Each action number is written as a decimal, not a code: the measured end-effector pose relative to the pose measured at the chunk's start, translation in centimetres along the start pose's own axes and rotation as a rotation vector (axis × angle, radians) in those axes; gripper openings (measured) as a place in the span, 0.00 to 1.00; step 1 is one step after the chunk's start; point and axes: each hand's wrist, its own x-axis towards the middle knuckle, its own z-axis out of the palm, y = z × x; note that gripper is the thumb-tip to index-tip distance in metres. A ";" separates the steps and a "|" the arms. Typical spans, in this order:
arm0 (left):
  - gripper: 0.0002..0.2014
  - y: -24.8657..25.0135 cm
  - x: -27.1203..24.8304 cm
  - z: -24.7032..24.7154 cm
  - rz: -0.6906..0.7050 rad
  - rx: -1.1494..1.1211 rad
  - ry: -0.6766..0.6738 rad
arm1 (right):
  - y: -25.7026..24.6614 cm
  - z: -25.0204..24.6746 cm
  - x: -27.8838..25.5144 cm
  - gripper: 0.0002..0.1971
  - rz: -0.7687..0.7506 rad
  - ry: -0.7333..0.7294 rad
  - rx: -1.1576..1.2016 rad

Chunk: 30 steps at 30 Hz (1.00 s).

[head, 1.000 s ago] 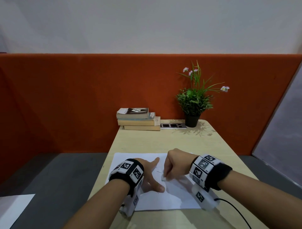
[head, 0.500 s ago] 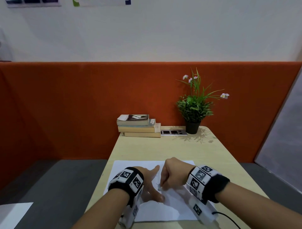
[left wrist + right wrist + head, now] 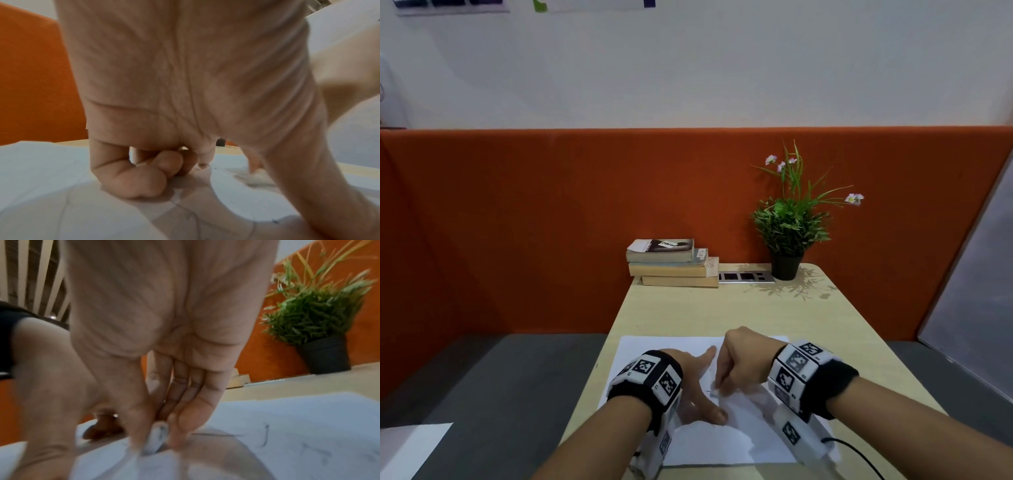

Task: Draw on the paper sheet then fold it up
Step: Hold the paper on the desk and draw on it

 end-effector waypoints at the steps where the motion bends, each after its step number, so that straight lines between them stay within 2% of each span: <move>1: 0.59 -0.1 0.1 -0.1 0.005 -0.012 -0.011 | -0.1 -0.3 0.3 0.05 0.013 0.048 -0.026; 4: 0.62 -0.2 0.2 -0.2 0.042 -0.029 -0.013 | -0.7 -0.9 0.8 0.05 0.080 0.164 -0.059; 6: 0.60 -0.2 0.3 -0.1 0.045 -0.015 -0.006 | -1.0 -0.5 0.8 0.06 0.077 0.172 -0.075; 9: 0.59 -0.4 0.6 0.3 0.026 -0.008 0.006 | -1.0 0.4 -0.5 0.05 0.049 0.095 -0.037; 12: 0.66 -0.8 1.1 0.8 -0.001 0.008 0.028 | -1.0 0.8 -2.4 0.06 -0.012 -0.018 0.012; 14: 0.69 -0.8 1.3 0.7 -0.009 -0.008 0.022 | -1.0 0.5 -2.6 0.07 -0.033 -0.032 -0.015; 19: 0.68 -0.9 1.3 0.4 -0.003 -0.068 -0.002 | -1.0 -0.7 -0.3 0.05 0.066 0.160 -0.077; 21: 0.70 -0.9 1.2 0.3 -0.005 -0.072 -0.012 | -1.1 -0.7 0.3 0.05 0.090 0.192 -0.092; 25: 0.66 -0.8 1.4 0.7 -0.018 -0.037 0.019 | -1.0 0.1 -0.6 0.05 0.046 0.066 -0.042; 28: 0.69 -1.0 1.6 0.9 -0.054 -0.034 0.019 | -0.8 0.4 -1.8 0.07 -0.025 -0.066 -0.004; 30: 0.71 -1.0 1.6 0.7 -0.054 -0.045 0.005 | -0.6 0.2 -1.6 0.06 -0.033 -0.026 -0.040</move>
